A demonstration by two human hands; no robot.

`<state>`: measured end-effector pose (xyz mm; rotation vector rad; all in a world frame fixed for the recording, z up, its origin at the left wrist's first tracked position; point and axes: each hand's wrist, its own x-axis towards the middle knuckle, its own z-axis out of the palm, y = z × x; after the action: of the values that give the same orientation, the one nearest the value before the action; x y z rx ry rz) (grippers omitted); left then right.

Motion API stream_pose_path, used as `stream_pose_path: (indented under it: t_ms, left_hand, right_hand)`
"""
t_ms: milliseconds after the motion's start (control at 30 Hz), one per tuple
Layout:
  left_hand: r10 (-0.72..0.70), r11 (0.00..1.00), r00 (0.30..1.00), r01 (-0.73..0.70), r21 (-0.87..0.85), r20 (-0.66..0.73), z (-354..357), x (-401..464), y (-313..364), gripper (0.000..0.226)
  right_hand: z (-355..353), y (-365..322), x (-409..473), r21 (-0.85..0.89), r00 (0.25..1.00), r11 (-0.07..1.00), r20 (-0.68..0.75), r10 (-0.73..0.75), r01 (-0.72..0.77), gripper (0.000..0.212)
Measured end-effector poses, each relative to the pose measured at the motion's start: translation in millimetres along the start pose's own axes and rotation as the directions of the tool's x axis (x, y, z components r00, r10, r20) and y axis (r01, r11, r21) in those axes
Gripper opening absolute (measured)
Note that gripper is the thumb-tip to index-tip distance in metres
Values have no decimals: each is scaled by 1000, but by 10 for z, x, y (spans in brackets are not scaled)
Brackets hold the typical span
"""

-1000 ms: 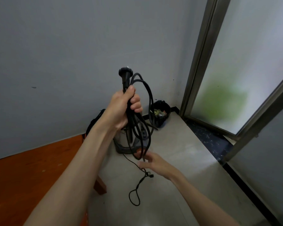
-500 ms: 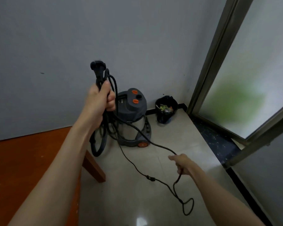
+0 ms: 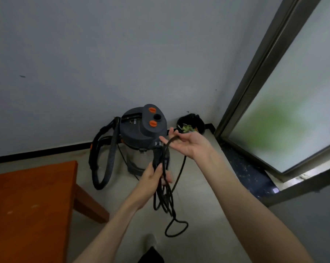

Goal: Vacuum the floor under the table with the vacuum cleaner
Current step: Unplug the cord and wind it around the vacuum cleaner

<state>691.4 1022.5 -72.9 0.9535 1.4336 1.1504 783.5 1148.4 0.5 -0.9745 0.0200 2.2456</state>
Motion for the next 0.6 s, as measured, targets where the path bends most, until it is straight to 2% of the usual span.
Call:
stream_pose_path:
  t_ms: [100,133,167,233,267,300,367,467,500,600]
  left_hand:
    - [5,996,997,2,-90,77,-171,309,152,14]
    - [18,991,997,-8,-130,78,-246,415,215,11]
    - [33,986,997,-21,-163,68,-326,522,277,9]
    - [42,962,998,-29,-272,40,-475,715,423,9]
    - [32,937,999,-17,-349,36,-538,798,503,10]
    - [24,908,999,-7,-420,37,-593,875,587,12]
    - [28,869,999,-4,-495,40,-665,1001,786,18]
    - [87,864,996,-60,-500,32,-711,1150,1075,23]
    - [104,867,994,-76,-493,28,-727,1184,1156,21]
    - [155,844,988,-131,-521,4,-817,1256,1313,16]
  right_hand:
    - [140,-243,258,-48,997,996,22,-75,76,24]
    - [118,-300,322,-138,993,983,31,-117,121,27]
    - [56,-342,383,-306,986,937,35,-163,166,30]
    - [-185,-356,477,-666,969,719,28,-244,200,31]
    - [-335,-333,528,-784,968,595,27,-250,175,28]
    - [-464,-301,592,-856,977,499,32,-212,137,24]
    - [-613,-208,767,-922,998,383,56,-35,65,20]
    - [-482,-33,1027,-932,960,350,179,215,95,30]
    - [-392,18,1074,-934,941,338,214,260,119,31]
    - [-191,93,1153,-935,906,243,321,277,258,34]
